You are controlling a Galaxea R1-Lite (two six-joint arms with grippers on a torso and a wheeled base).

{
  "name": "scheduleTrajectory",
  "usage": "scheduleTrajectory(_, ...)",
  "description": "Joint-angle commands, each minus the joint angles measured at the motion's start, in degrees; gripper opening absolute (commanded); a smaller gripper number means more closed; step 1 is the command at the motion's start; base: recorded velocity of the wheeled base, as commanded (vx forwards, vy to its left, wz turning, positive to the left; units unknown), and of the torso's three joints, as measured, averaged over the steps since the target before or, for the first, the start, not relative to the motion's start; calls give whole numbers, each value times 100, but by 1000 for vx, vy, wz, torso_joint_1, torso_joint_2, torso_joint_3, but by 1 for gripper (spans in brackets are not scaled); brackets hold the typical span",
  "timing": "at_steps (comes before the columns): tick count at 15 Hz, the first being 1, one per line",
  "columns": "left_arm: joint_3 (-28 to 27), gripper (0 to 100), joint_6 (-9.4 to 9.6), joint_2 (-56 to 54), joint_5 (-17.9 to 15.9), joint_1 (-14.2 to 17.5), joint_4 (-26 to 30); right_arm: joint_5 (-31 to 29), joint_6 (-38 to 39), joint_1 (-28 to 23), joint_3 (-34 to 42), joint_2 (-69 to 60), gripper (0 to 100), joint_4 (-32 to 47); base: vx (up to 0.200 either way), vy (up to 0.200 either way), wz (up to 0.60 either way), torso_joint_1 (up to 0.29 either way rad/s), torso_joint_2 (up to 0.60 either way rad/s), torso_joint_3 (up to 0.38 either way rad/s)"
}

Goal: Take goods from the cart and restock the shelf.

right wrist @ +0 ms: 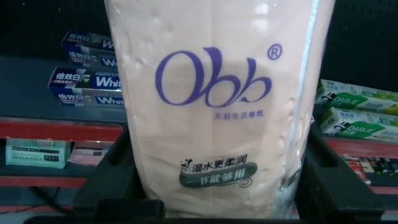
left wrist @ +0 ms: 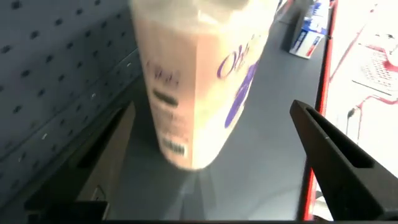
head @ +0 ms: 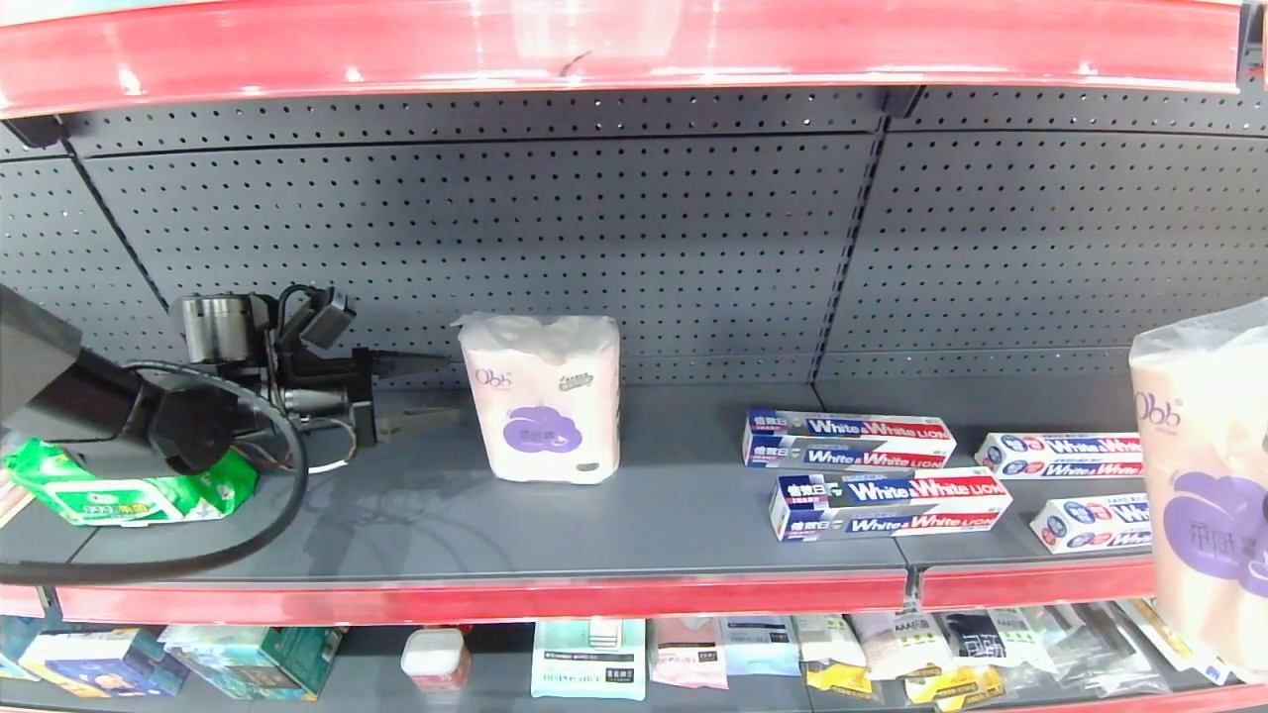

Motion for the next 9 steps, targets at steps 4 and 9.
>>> scheduleTrajectory(4, -411, 100, -71, 579, -149, -145, -510, -25, -129, 1, 8, 73, 0, -6, 0, 0, 0, 0, 0, 0)
scheduleTrajectory(9, -842, 100, -115, 799, -158, -338, -502, -34, -199, 1, -1, 125, 0, -6, 0, 0, 0, 0, 0, 0)
